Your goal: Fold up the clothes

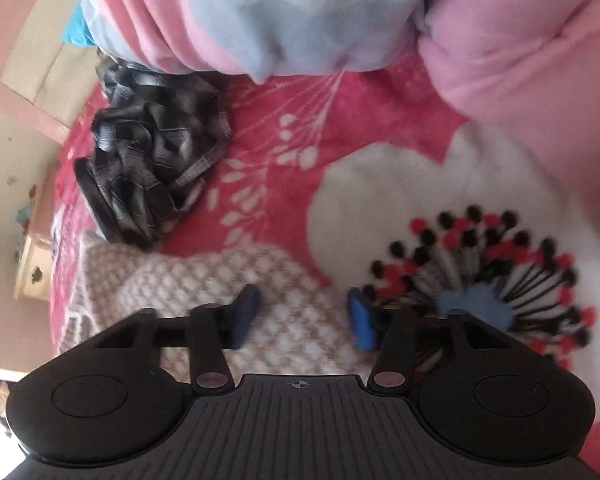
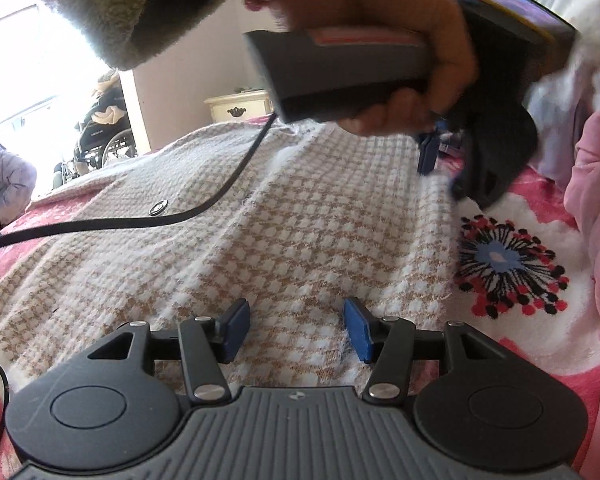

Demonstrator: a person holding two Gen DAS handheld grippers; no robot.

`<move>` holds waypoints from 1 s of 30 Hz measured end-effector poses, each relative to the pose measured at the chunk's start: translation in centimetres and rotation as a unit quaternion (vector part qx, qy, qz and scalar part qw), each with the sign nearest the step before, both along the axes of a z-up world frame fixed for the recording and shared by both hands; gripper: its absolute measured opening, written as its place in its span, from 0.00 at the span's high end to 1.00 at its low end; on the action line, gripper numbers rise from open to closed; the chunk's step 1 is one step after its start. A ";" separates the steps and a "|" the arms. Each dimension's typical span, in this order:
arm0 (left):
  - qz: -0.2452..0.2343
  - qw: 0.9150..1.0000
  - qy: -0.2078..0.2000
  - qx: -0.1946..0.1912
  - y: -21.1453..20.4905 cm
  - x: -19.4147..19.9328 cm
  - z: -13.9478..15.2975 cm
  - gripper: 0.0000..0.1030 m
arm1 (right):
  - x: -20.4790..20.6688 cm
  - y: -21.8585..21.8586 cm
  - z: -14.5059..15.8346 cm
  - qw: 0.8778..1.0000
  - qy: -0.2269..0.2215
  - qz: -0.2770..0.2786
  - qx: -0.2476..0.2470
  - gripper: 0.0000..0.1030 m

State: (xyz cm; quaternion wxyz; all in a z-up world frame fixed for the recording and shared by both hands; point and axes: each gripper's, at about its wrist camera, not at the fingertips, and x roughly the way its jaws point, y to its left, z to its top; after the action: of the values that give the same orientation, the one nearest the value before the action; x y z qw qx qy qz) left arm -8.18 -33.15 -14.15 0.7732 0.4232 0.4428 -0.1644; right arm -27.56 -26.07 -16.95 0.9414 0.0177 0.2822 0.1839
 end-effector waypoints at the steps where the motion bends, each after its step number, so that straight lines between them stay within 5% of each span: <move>1: -0.001 1.000 0.001 -0.005 0.4 0.3 0.1 0.72 | -0.1 0.0 0.1 1.000 -0.003 0.000 -0.001 0.47; 2: 0.010 0.999 0.011 -0.030 1.2 0.6 0.6 0.87 | -0.2 -0.1 0.3 1.000 -0.006 -0.001 0.001 0.47; 7: 0.093 0.980 0.048 -0.172 7.1 2.1 4.3 0.95 | -0.6 -3.6 2.1 0.991 -0.033 -0.005 0.126 0.47; 11: 0.133 0.943 0.054 -0.299 12.7 1.6 6.8 0.95 | -0.5 -8.2 3.4 0.954 -0.055 0.014 0.296 0.47; 15: 0.155 0.916 0.051 -0.366 16.8 1.3 6.0 0.95 | -0.5 -10.6 3.5 0.926 -0.071 -0.023 0.370 0.46; 17: 0.157 0.904 0.052 -0.395 18.4 1.1 5.4 0.95 | -0.3 -11.0 4.0 0.926 -0.074 -0.053 0.368 0.46; 21: 0.155 0.879 0.053 -0.448 20.6 1.4 4.1 0.95 | 1.4 -9.9 6.1 0.954 -0.082 -0.131 0.259 0.46; 27: 0.147 0.845 0.045 -0.512 22.6 0.6 3.1 0.95 | 9.2 -8.0 4.3 0.973 0.037 -0.157 0.168 0.53; 30: 0.145 0.836 0.038 -0.528 23.3 0.2 2.9 0.95 | 12.2 -7.5 3.0 0.968 0.080 -0.151 0.181 0.53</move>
State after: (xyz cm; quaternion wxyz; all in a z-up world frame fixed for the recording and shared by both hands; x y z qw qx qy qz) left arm -7.99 -9.87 -11.21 0.8768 -0.1251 0.3736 -0.2757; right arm -15.35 -33.59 -13.96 0.9138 0.2449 0.3126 0.0854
